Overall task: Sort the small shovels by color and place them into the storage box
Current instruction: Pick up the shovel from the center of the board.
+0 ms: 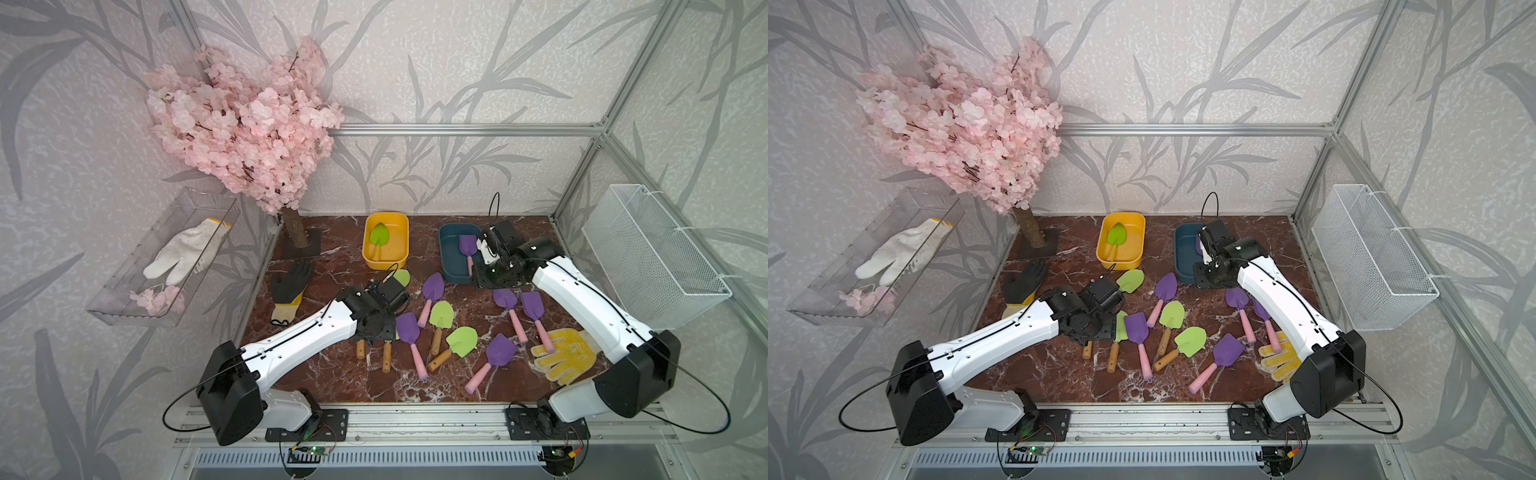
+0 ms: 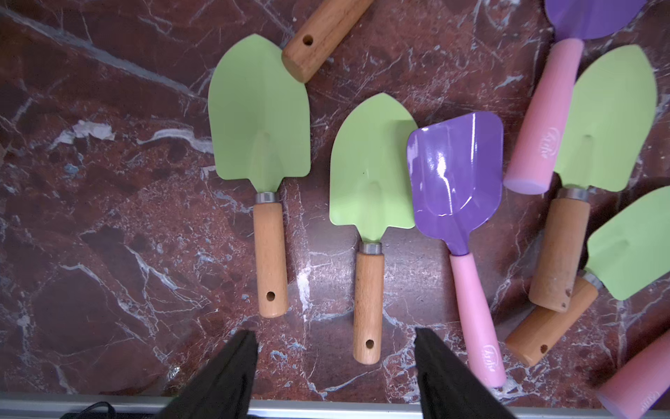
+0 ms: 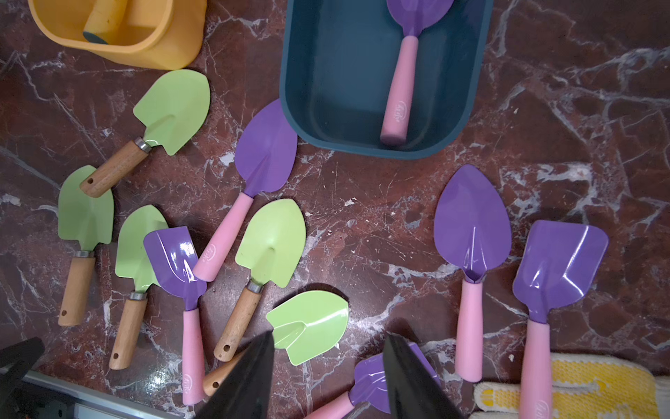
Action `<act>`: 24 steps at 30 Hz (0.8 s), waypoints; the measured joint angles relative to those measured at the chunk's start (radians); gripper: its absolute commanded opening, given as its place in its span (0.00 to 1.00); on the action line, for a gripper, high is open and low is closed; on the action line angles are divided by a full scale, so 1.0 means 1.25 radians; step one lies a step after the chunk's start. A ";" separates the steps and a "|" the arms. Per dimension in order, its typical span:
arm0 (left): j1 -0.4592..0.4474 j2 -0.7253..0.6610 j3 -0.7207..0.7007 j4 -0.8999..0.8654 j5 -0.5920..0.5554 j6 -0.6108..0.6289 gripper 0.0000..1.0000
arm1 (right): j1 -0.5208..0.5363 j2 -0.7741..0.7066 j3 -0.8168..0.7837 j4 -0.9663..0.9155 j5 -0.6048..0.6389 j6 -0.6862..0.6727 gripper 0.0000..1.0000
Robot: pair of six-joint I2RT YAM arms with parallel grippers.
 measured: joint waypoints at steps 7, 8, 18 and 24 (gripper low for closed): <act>-0.027 0.054 -0.070 0.085 0.035 -0.030 0.72 | 0.000 -0.006 -0.020 -0.001 0.001 -0.001 0.54; -0.031 0.064 -0.074 0.093 0.040 -0.032 0.72 | 0.000 -0.007 -0.021 -0.001 0.001 -0.002 0.54; -0.050 0.139 -0.075 0.130 0.041 -0.052 0.72 | 0.000 -0.022 -0.037 0.002 0.001 -0.003 0.54; -0.050 0.177 -0.074 0.131 0.045 -0.053 0.72 | 0.000 -0.026 -0.050 0.008 0.001 -0.003 0.54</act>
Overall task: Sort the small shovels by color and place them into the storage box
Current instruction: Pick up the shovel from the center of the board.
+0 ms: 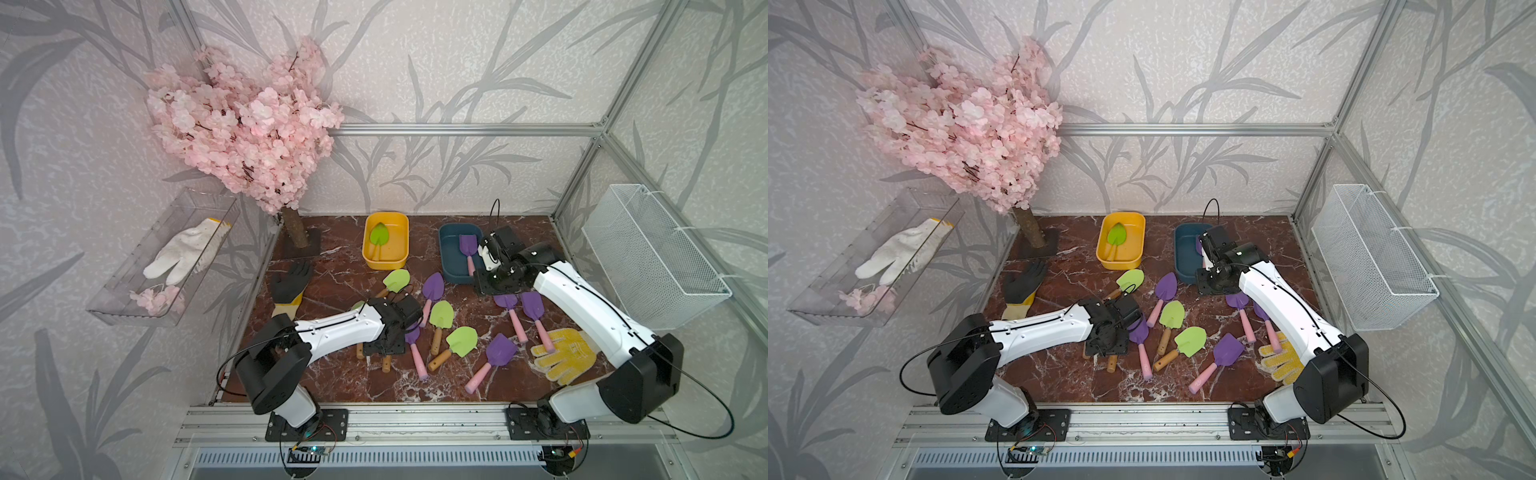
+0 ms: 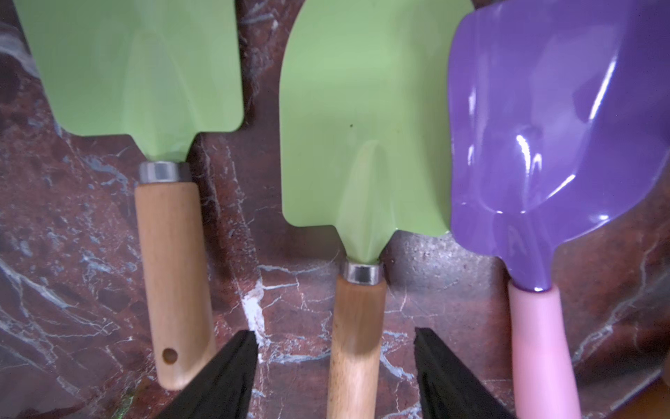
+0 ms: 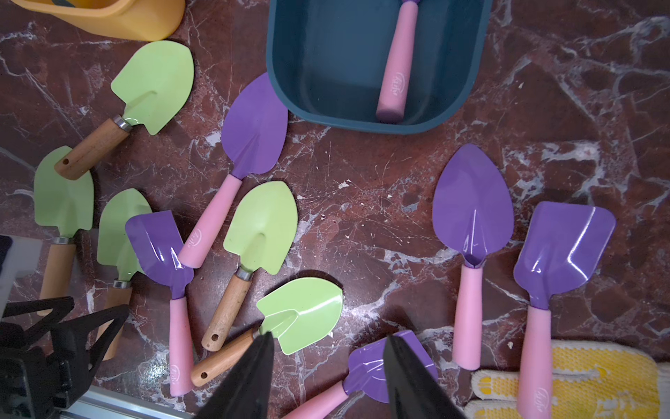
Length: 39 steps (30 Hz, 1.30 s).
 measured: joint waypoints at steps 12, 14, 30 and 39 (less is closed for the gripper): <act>0.000 0.063 0.013 0.003 0.032 0.002 0.58 | 0.000 -0.008 -0.020 0.005 0.000 0.000 0.54; 0.000 0.064 0.015 0.003 0.035 0.002 0.56 | 0.000 -0.009 -0.020 0.005 0.001 0.000 0.54; 0.000 0.074 0.030 -0.038 0.034 0.002 0.46 | 0.000 -0.012 -0.020 0.009 0.005 -0.003 0.54; -0.001 0.074 0.030 -0.043 0.034 0.005 0.31 | 0.000 -0.012 -0.020 0.009 0.005 -0.005 0.54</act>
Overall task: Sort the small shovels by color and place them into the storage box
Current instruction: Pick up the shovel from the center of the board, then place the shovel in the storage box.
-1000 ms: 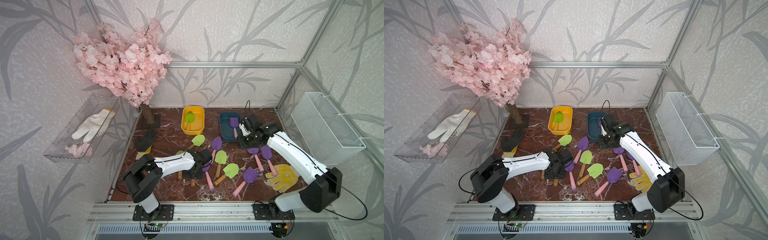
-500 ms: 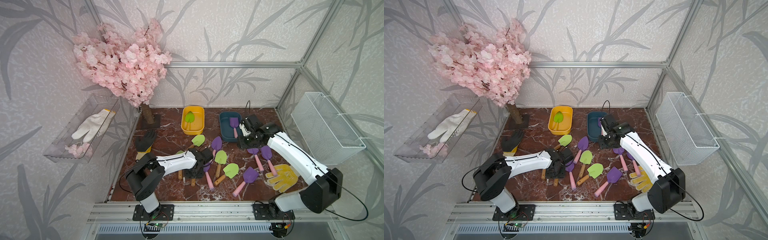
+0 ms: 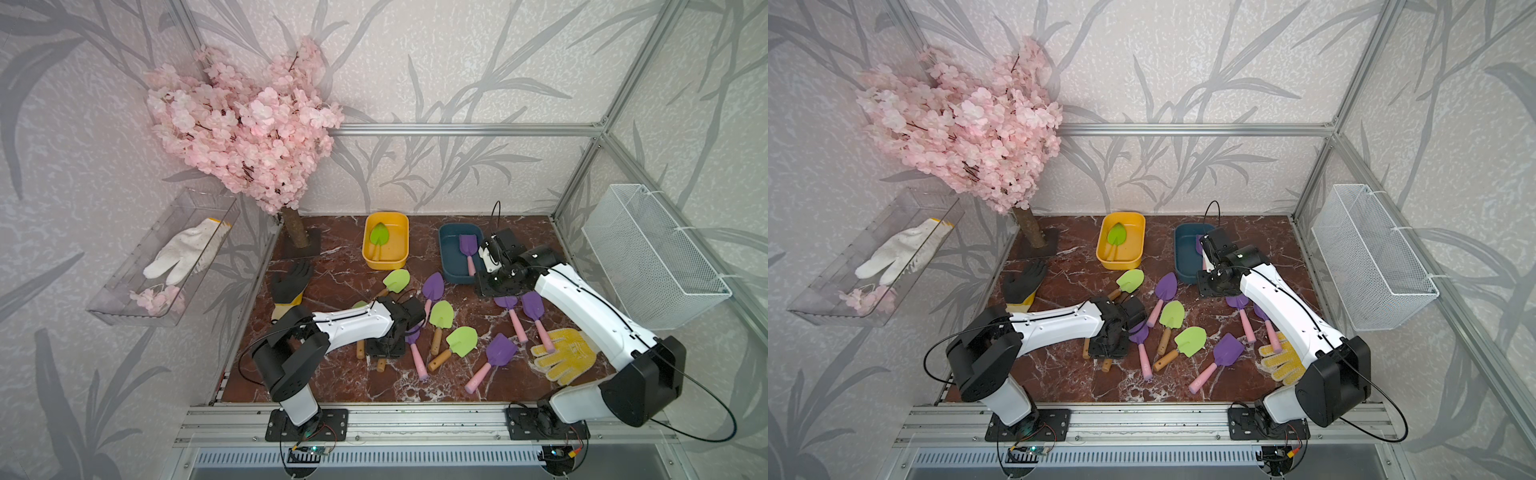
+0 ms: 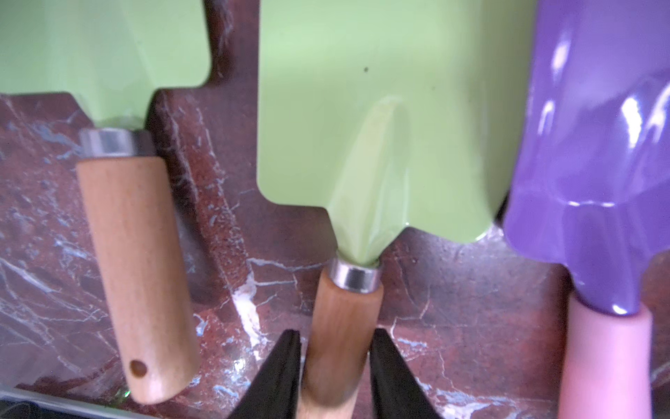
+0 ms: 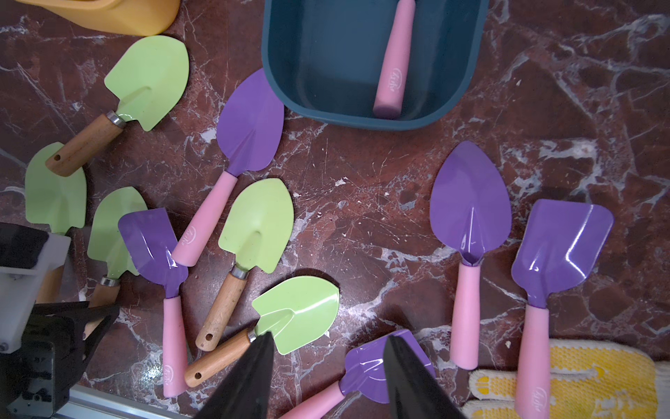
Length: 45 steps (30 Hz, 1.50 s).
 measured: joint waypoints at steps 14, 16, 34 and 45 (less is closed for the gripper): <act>-0.003 0.000 0.000 -0.005 -0.001 -0.001 0.27 | 0.000 0.000 0.000 0.000 0.000 -0.003 0.54; -0.003 0.000 0.000 -0.006 -0.001 0.000 0.26 | 0.000 0.000 0.000 0.000 0.000 -0.003 0.54; -0.027 -0.016 0.031 -0.046 -0.007 0.004 0.23 | 0.000 0.000 0.000 0.000 0.000 -0.003 0.54; -0.039 -0.068 0.086 -0.122 -0.035 -0.001 0.23 | 0.000 0.000 0.000 0.001 0.000 -0.003 0.54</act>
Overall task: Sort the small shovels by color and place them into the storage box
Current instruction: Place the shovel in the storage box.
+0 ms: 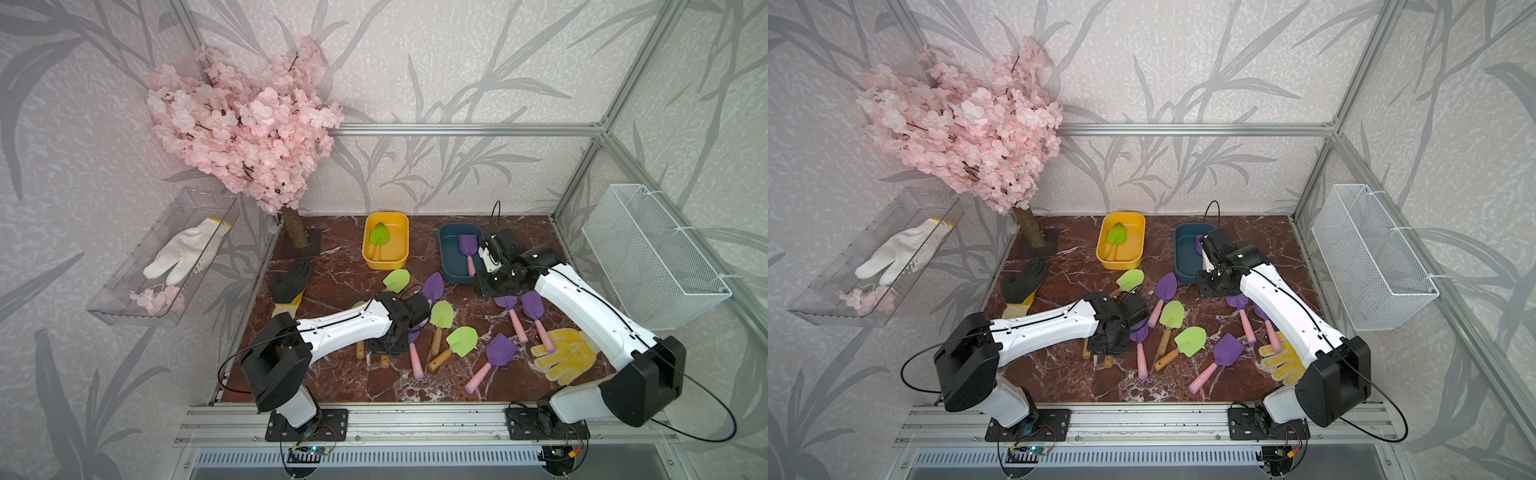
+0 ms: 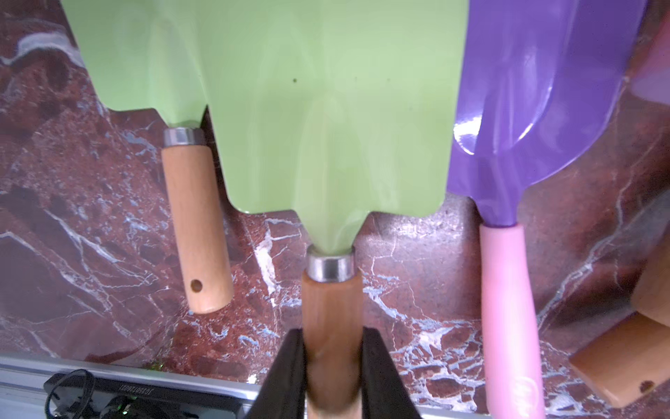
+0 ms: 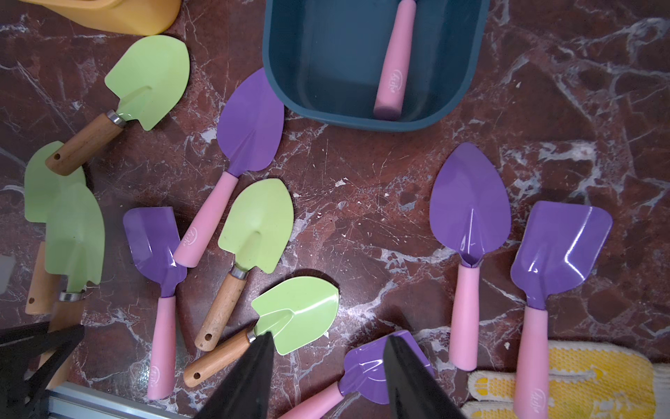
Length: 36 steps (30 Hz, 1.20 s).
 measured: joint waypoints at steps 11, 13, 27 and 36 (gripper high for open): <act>0.000 -0.032 0.084 -0.125 -0.058 -0.001 0.22 | 0.000 0.000 0.000 0.002 0.000 0.000 0.54; 0.004 -0.032 0.130 -0.158 -0.079 0.001 0.21 | 0.000 0.000 0.000 0.002 0.000 0.000 0.54; 0.218 0.033 0.522 -0.212 -0.129 0.197 0.18 | 0.000 -0.024 -0.007 0.000 0.000 -0.001 0.54; 0.342 0.345 1.006 -0.228 -0.083 0.343 0.15 | 0.000 -0.025 -0.020 -0.003 -0.003 -0.005 0.54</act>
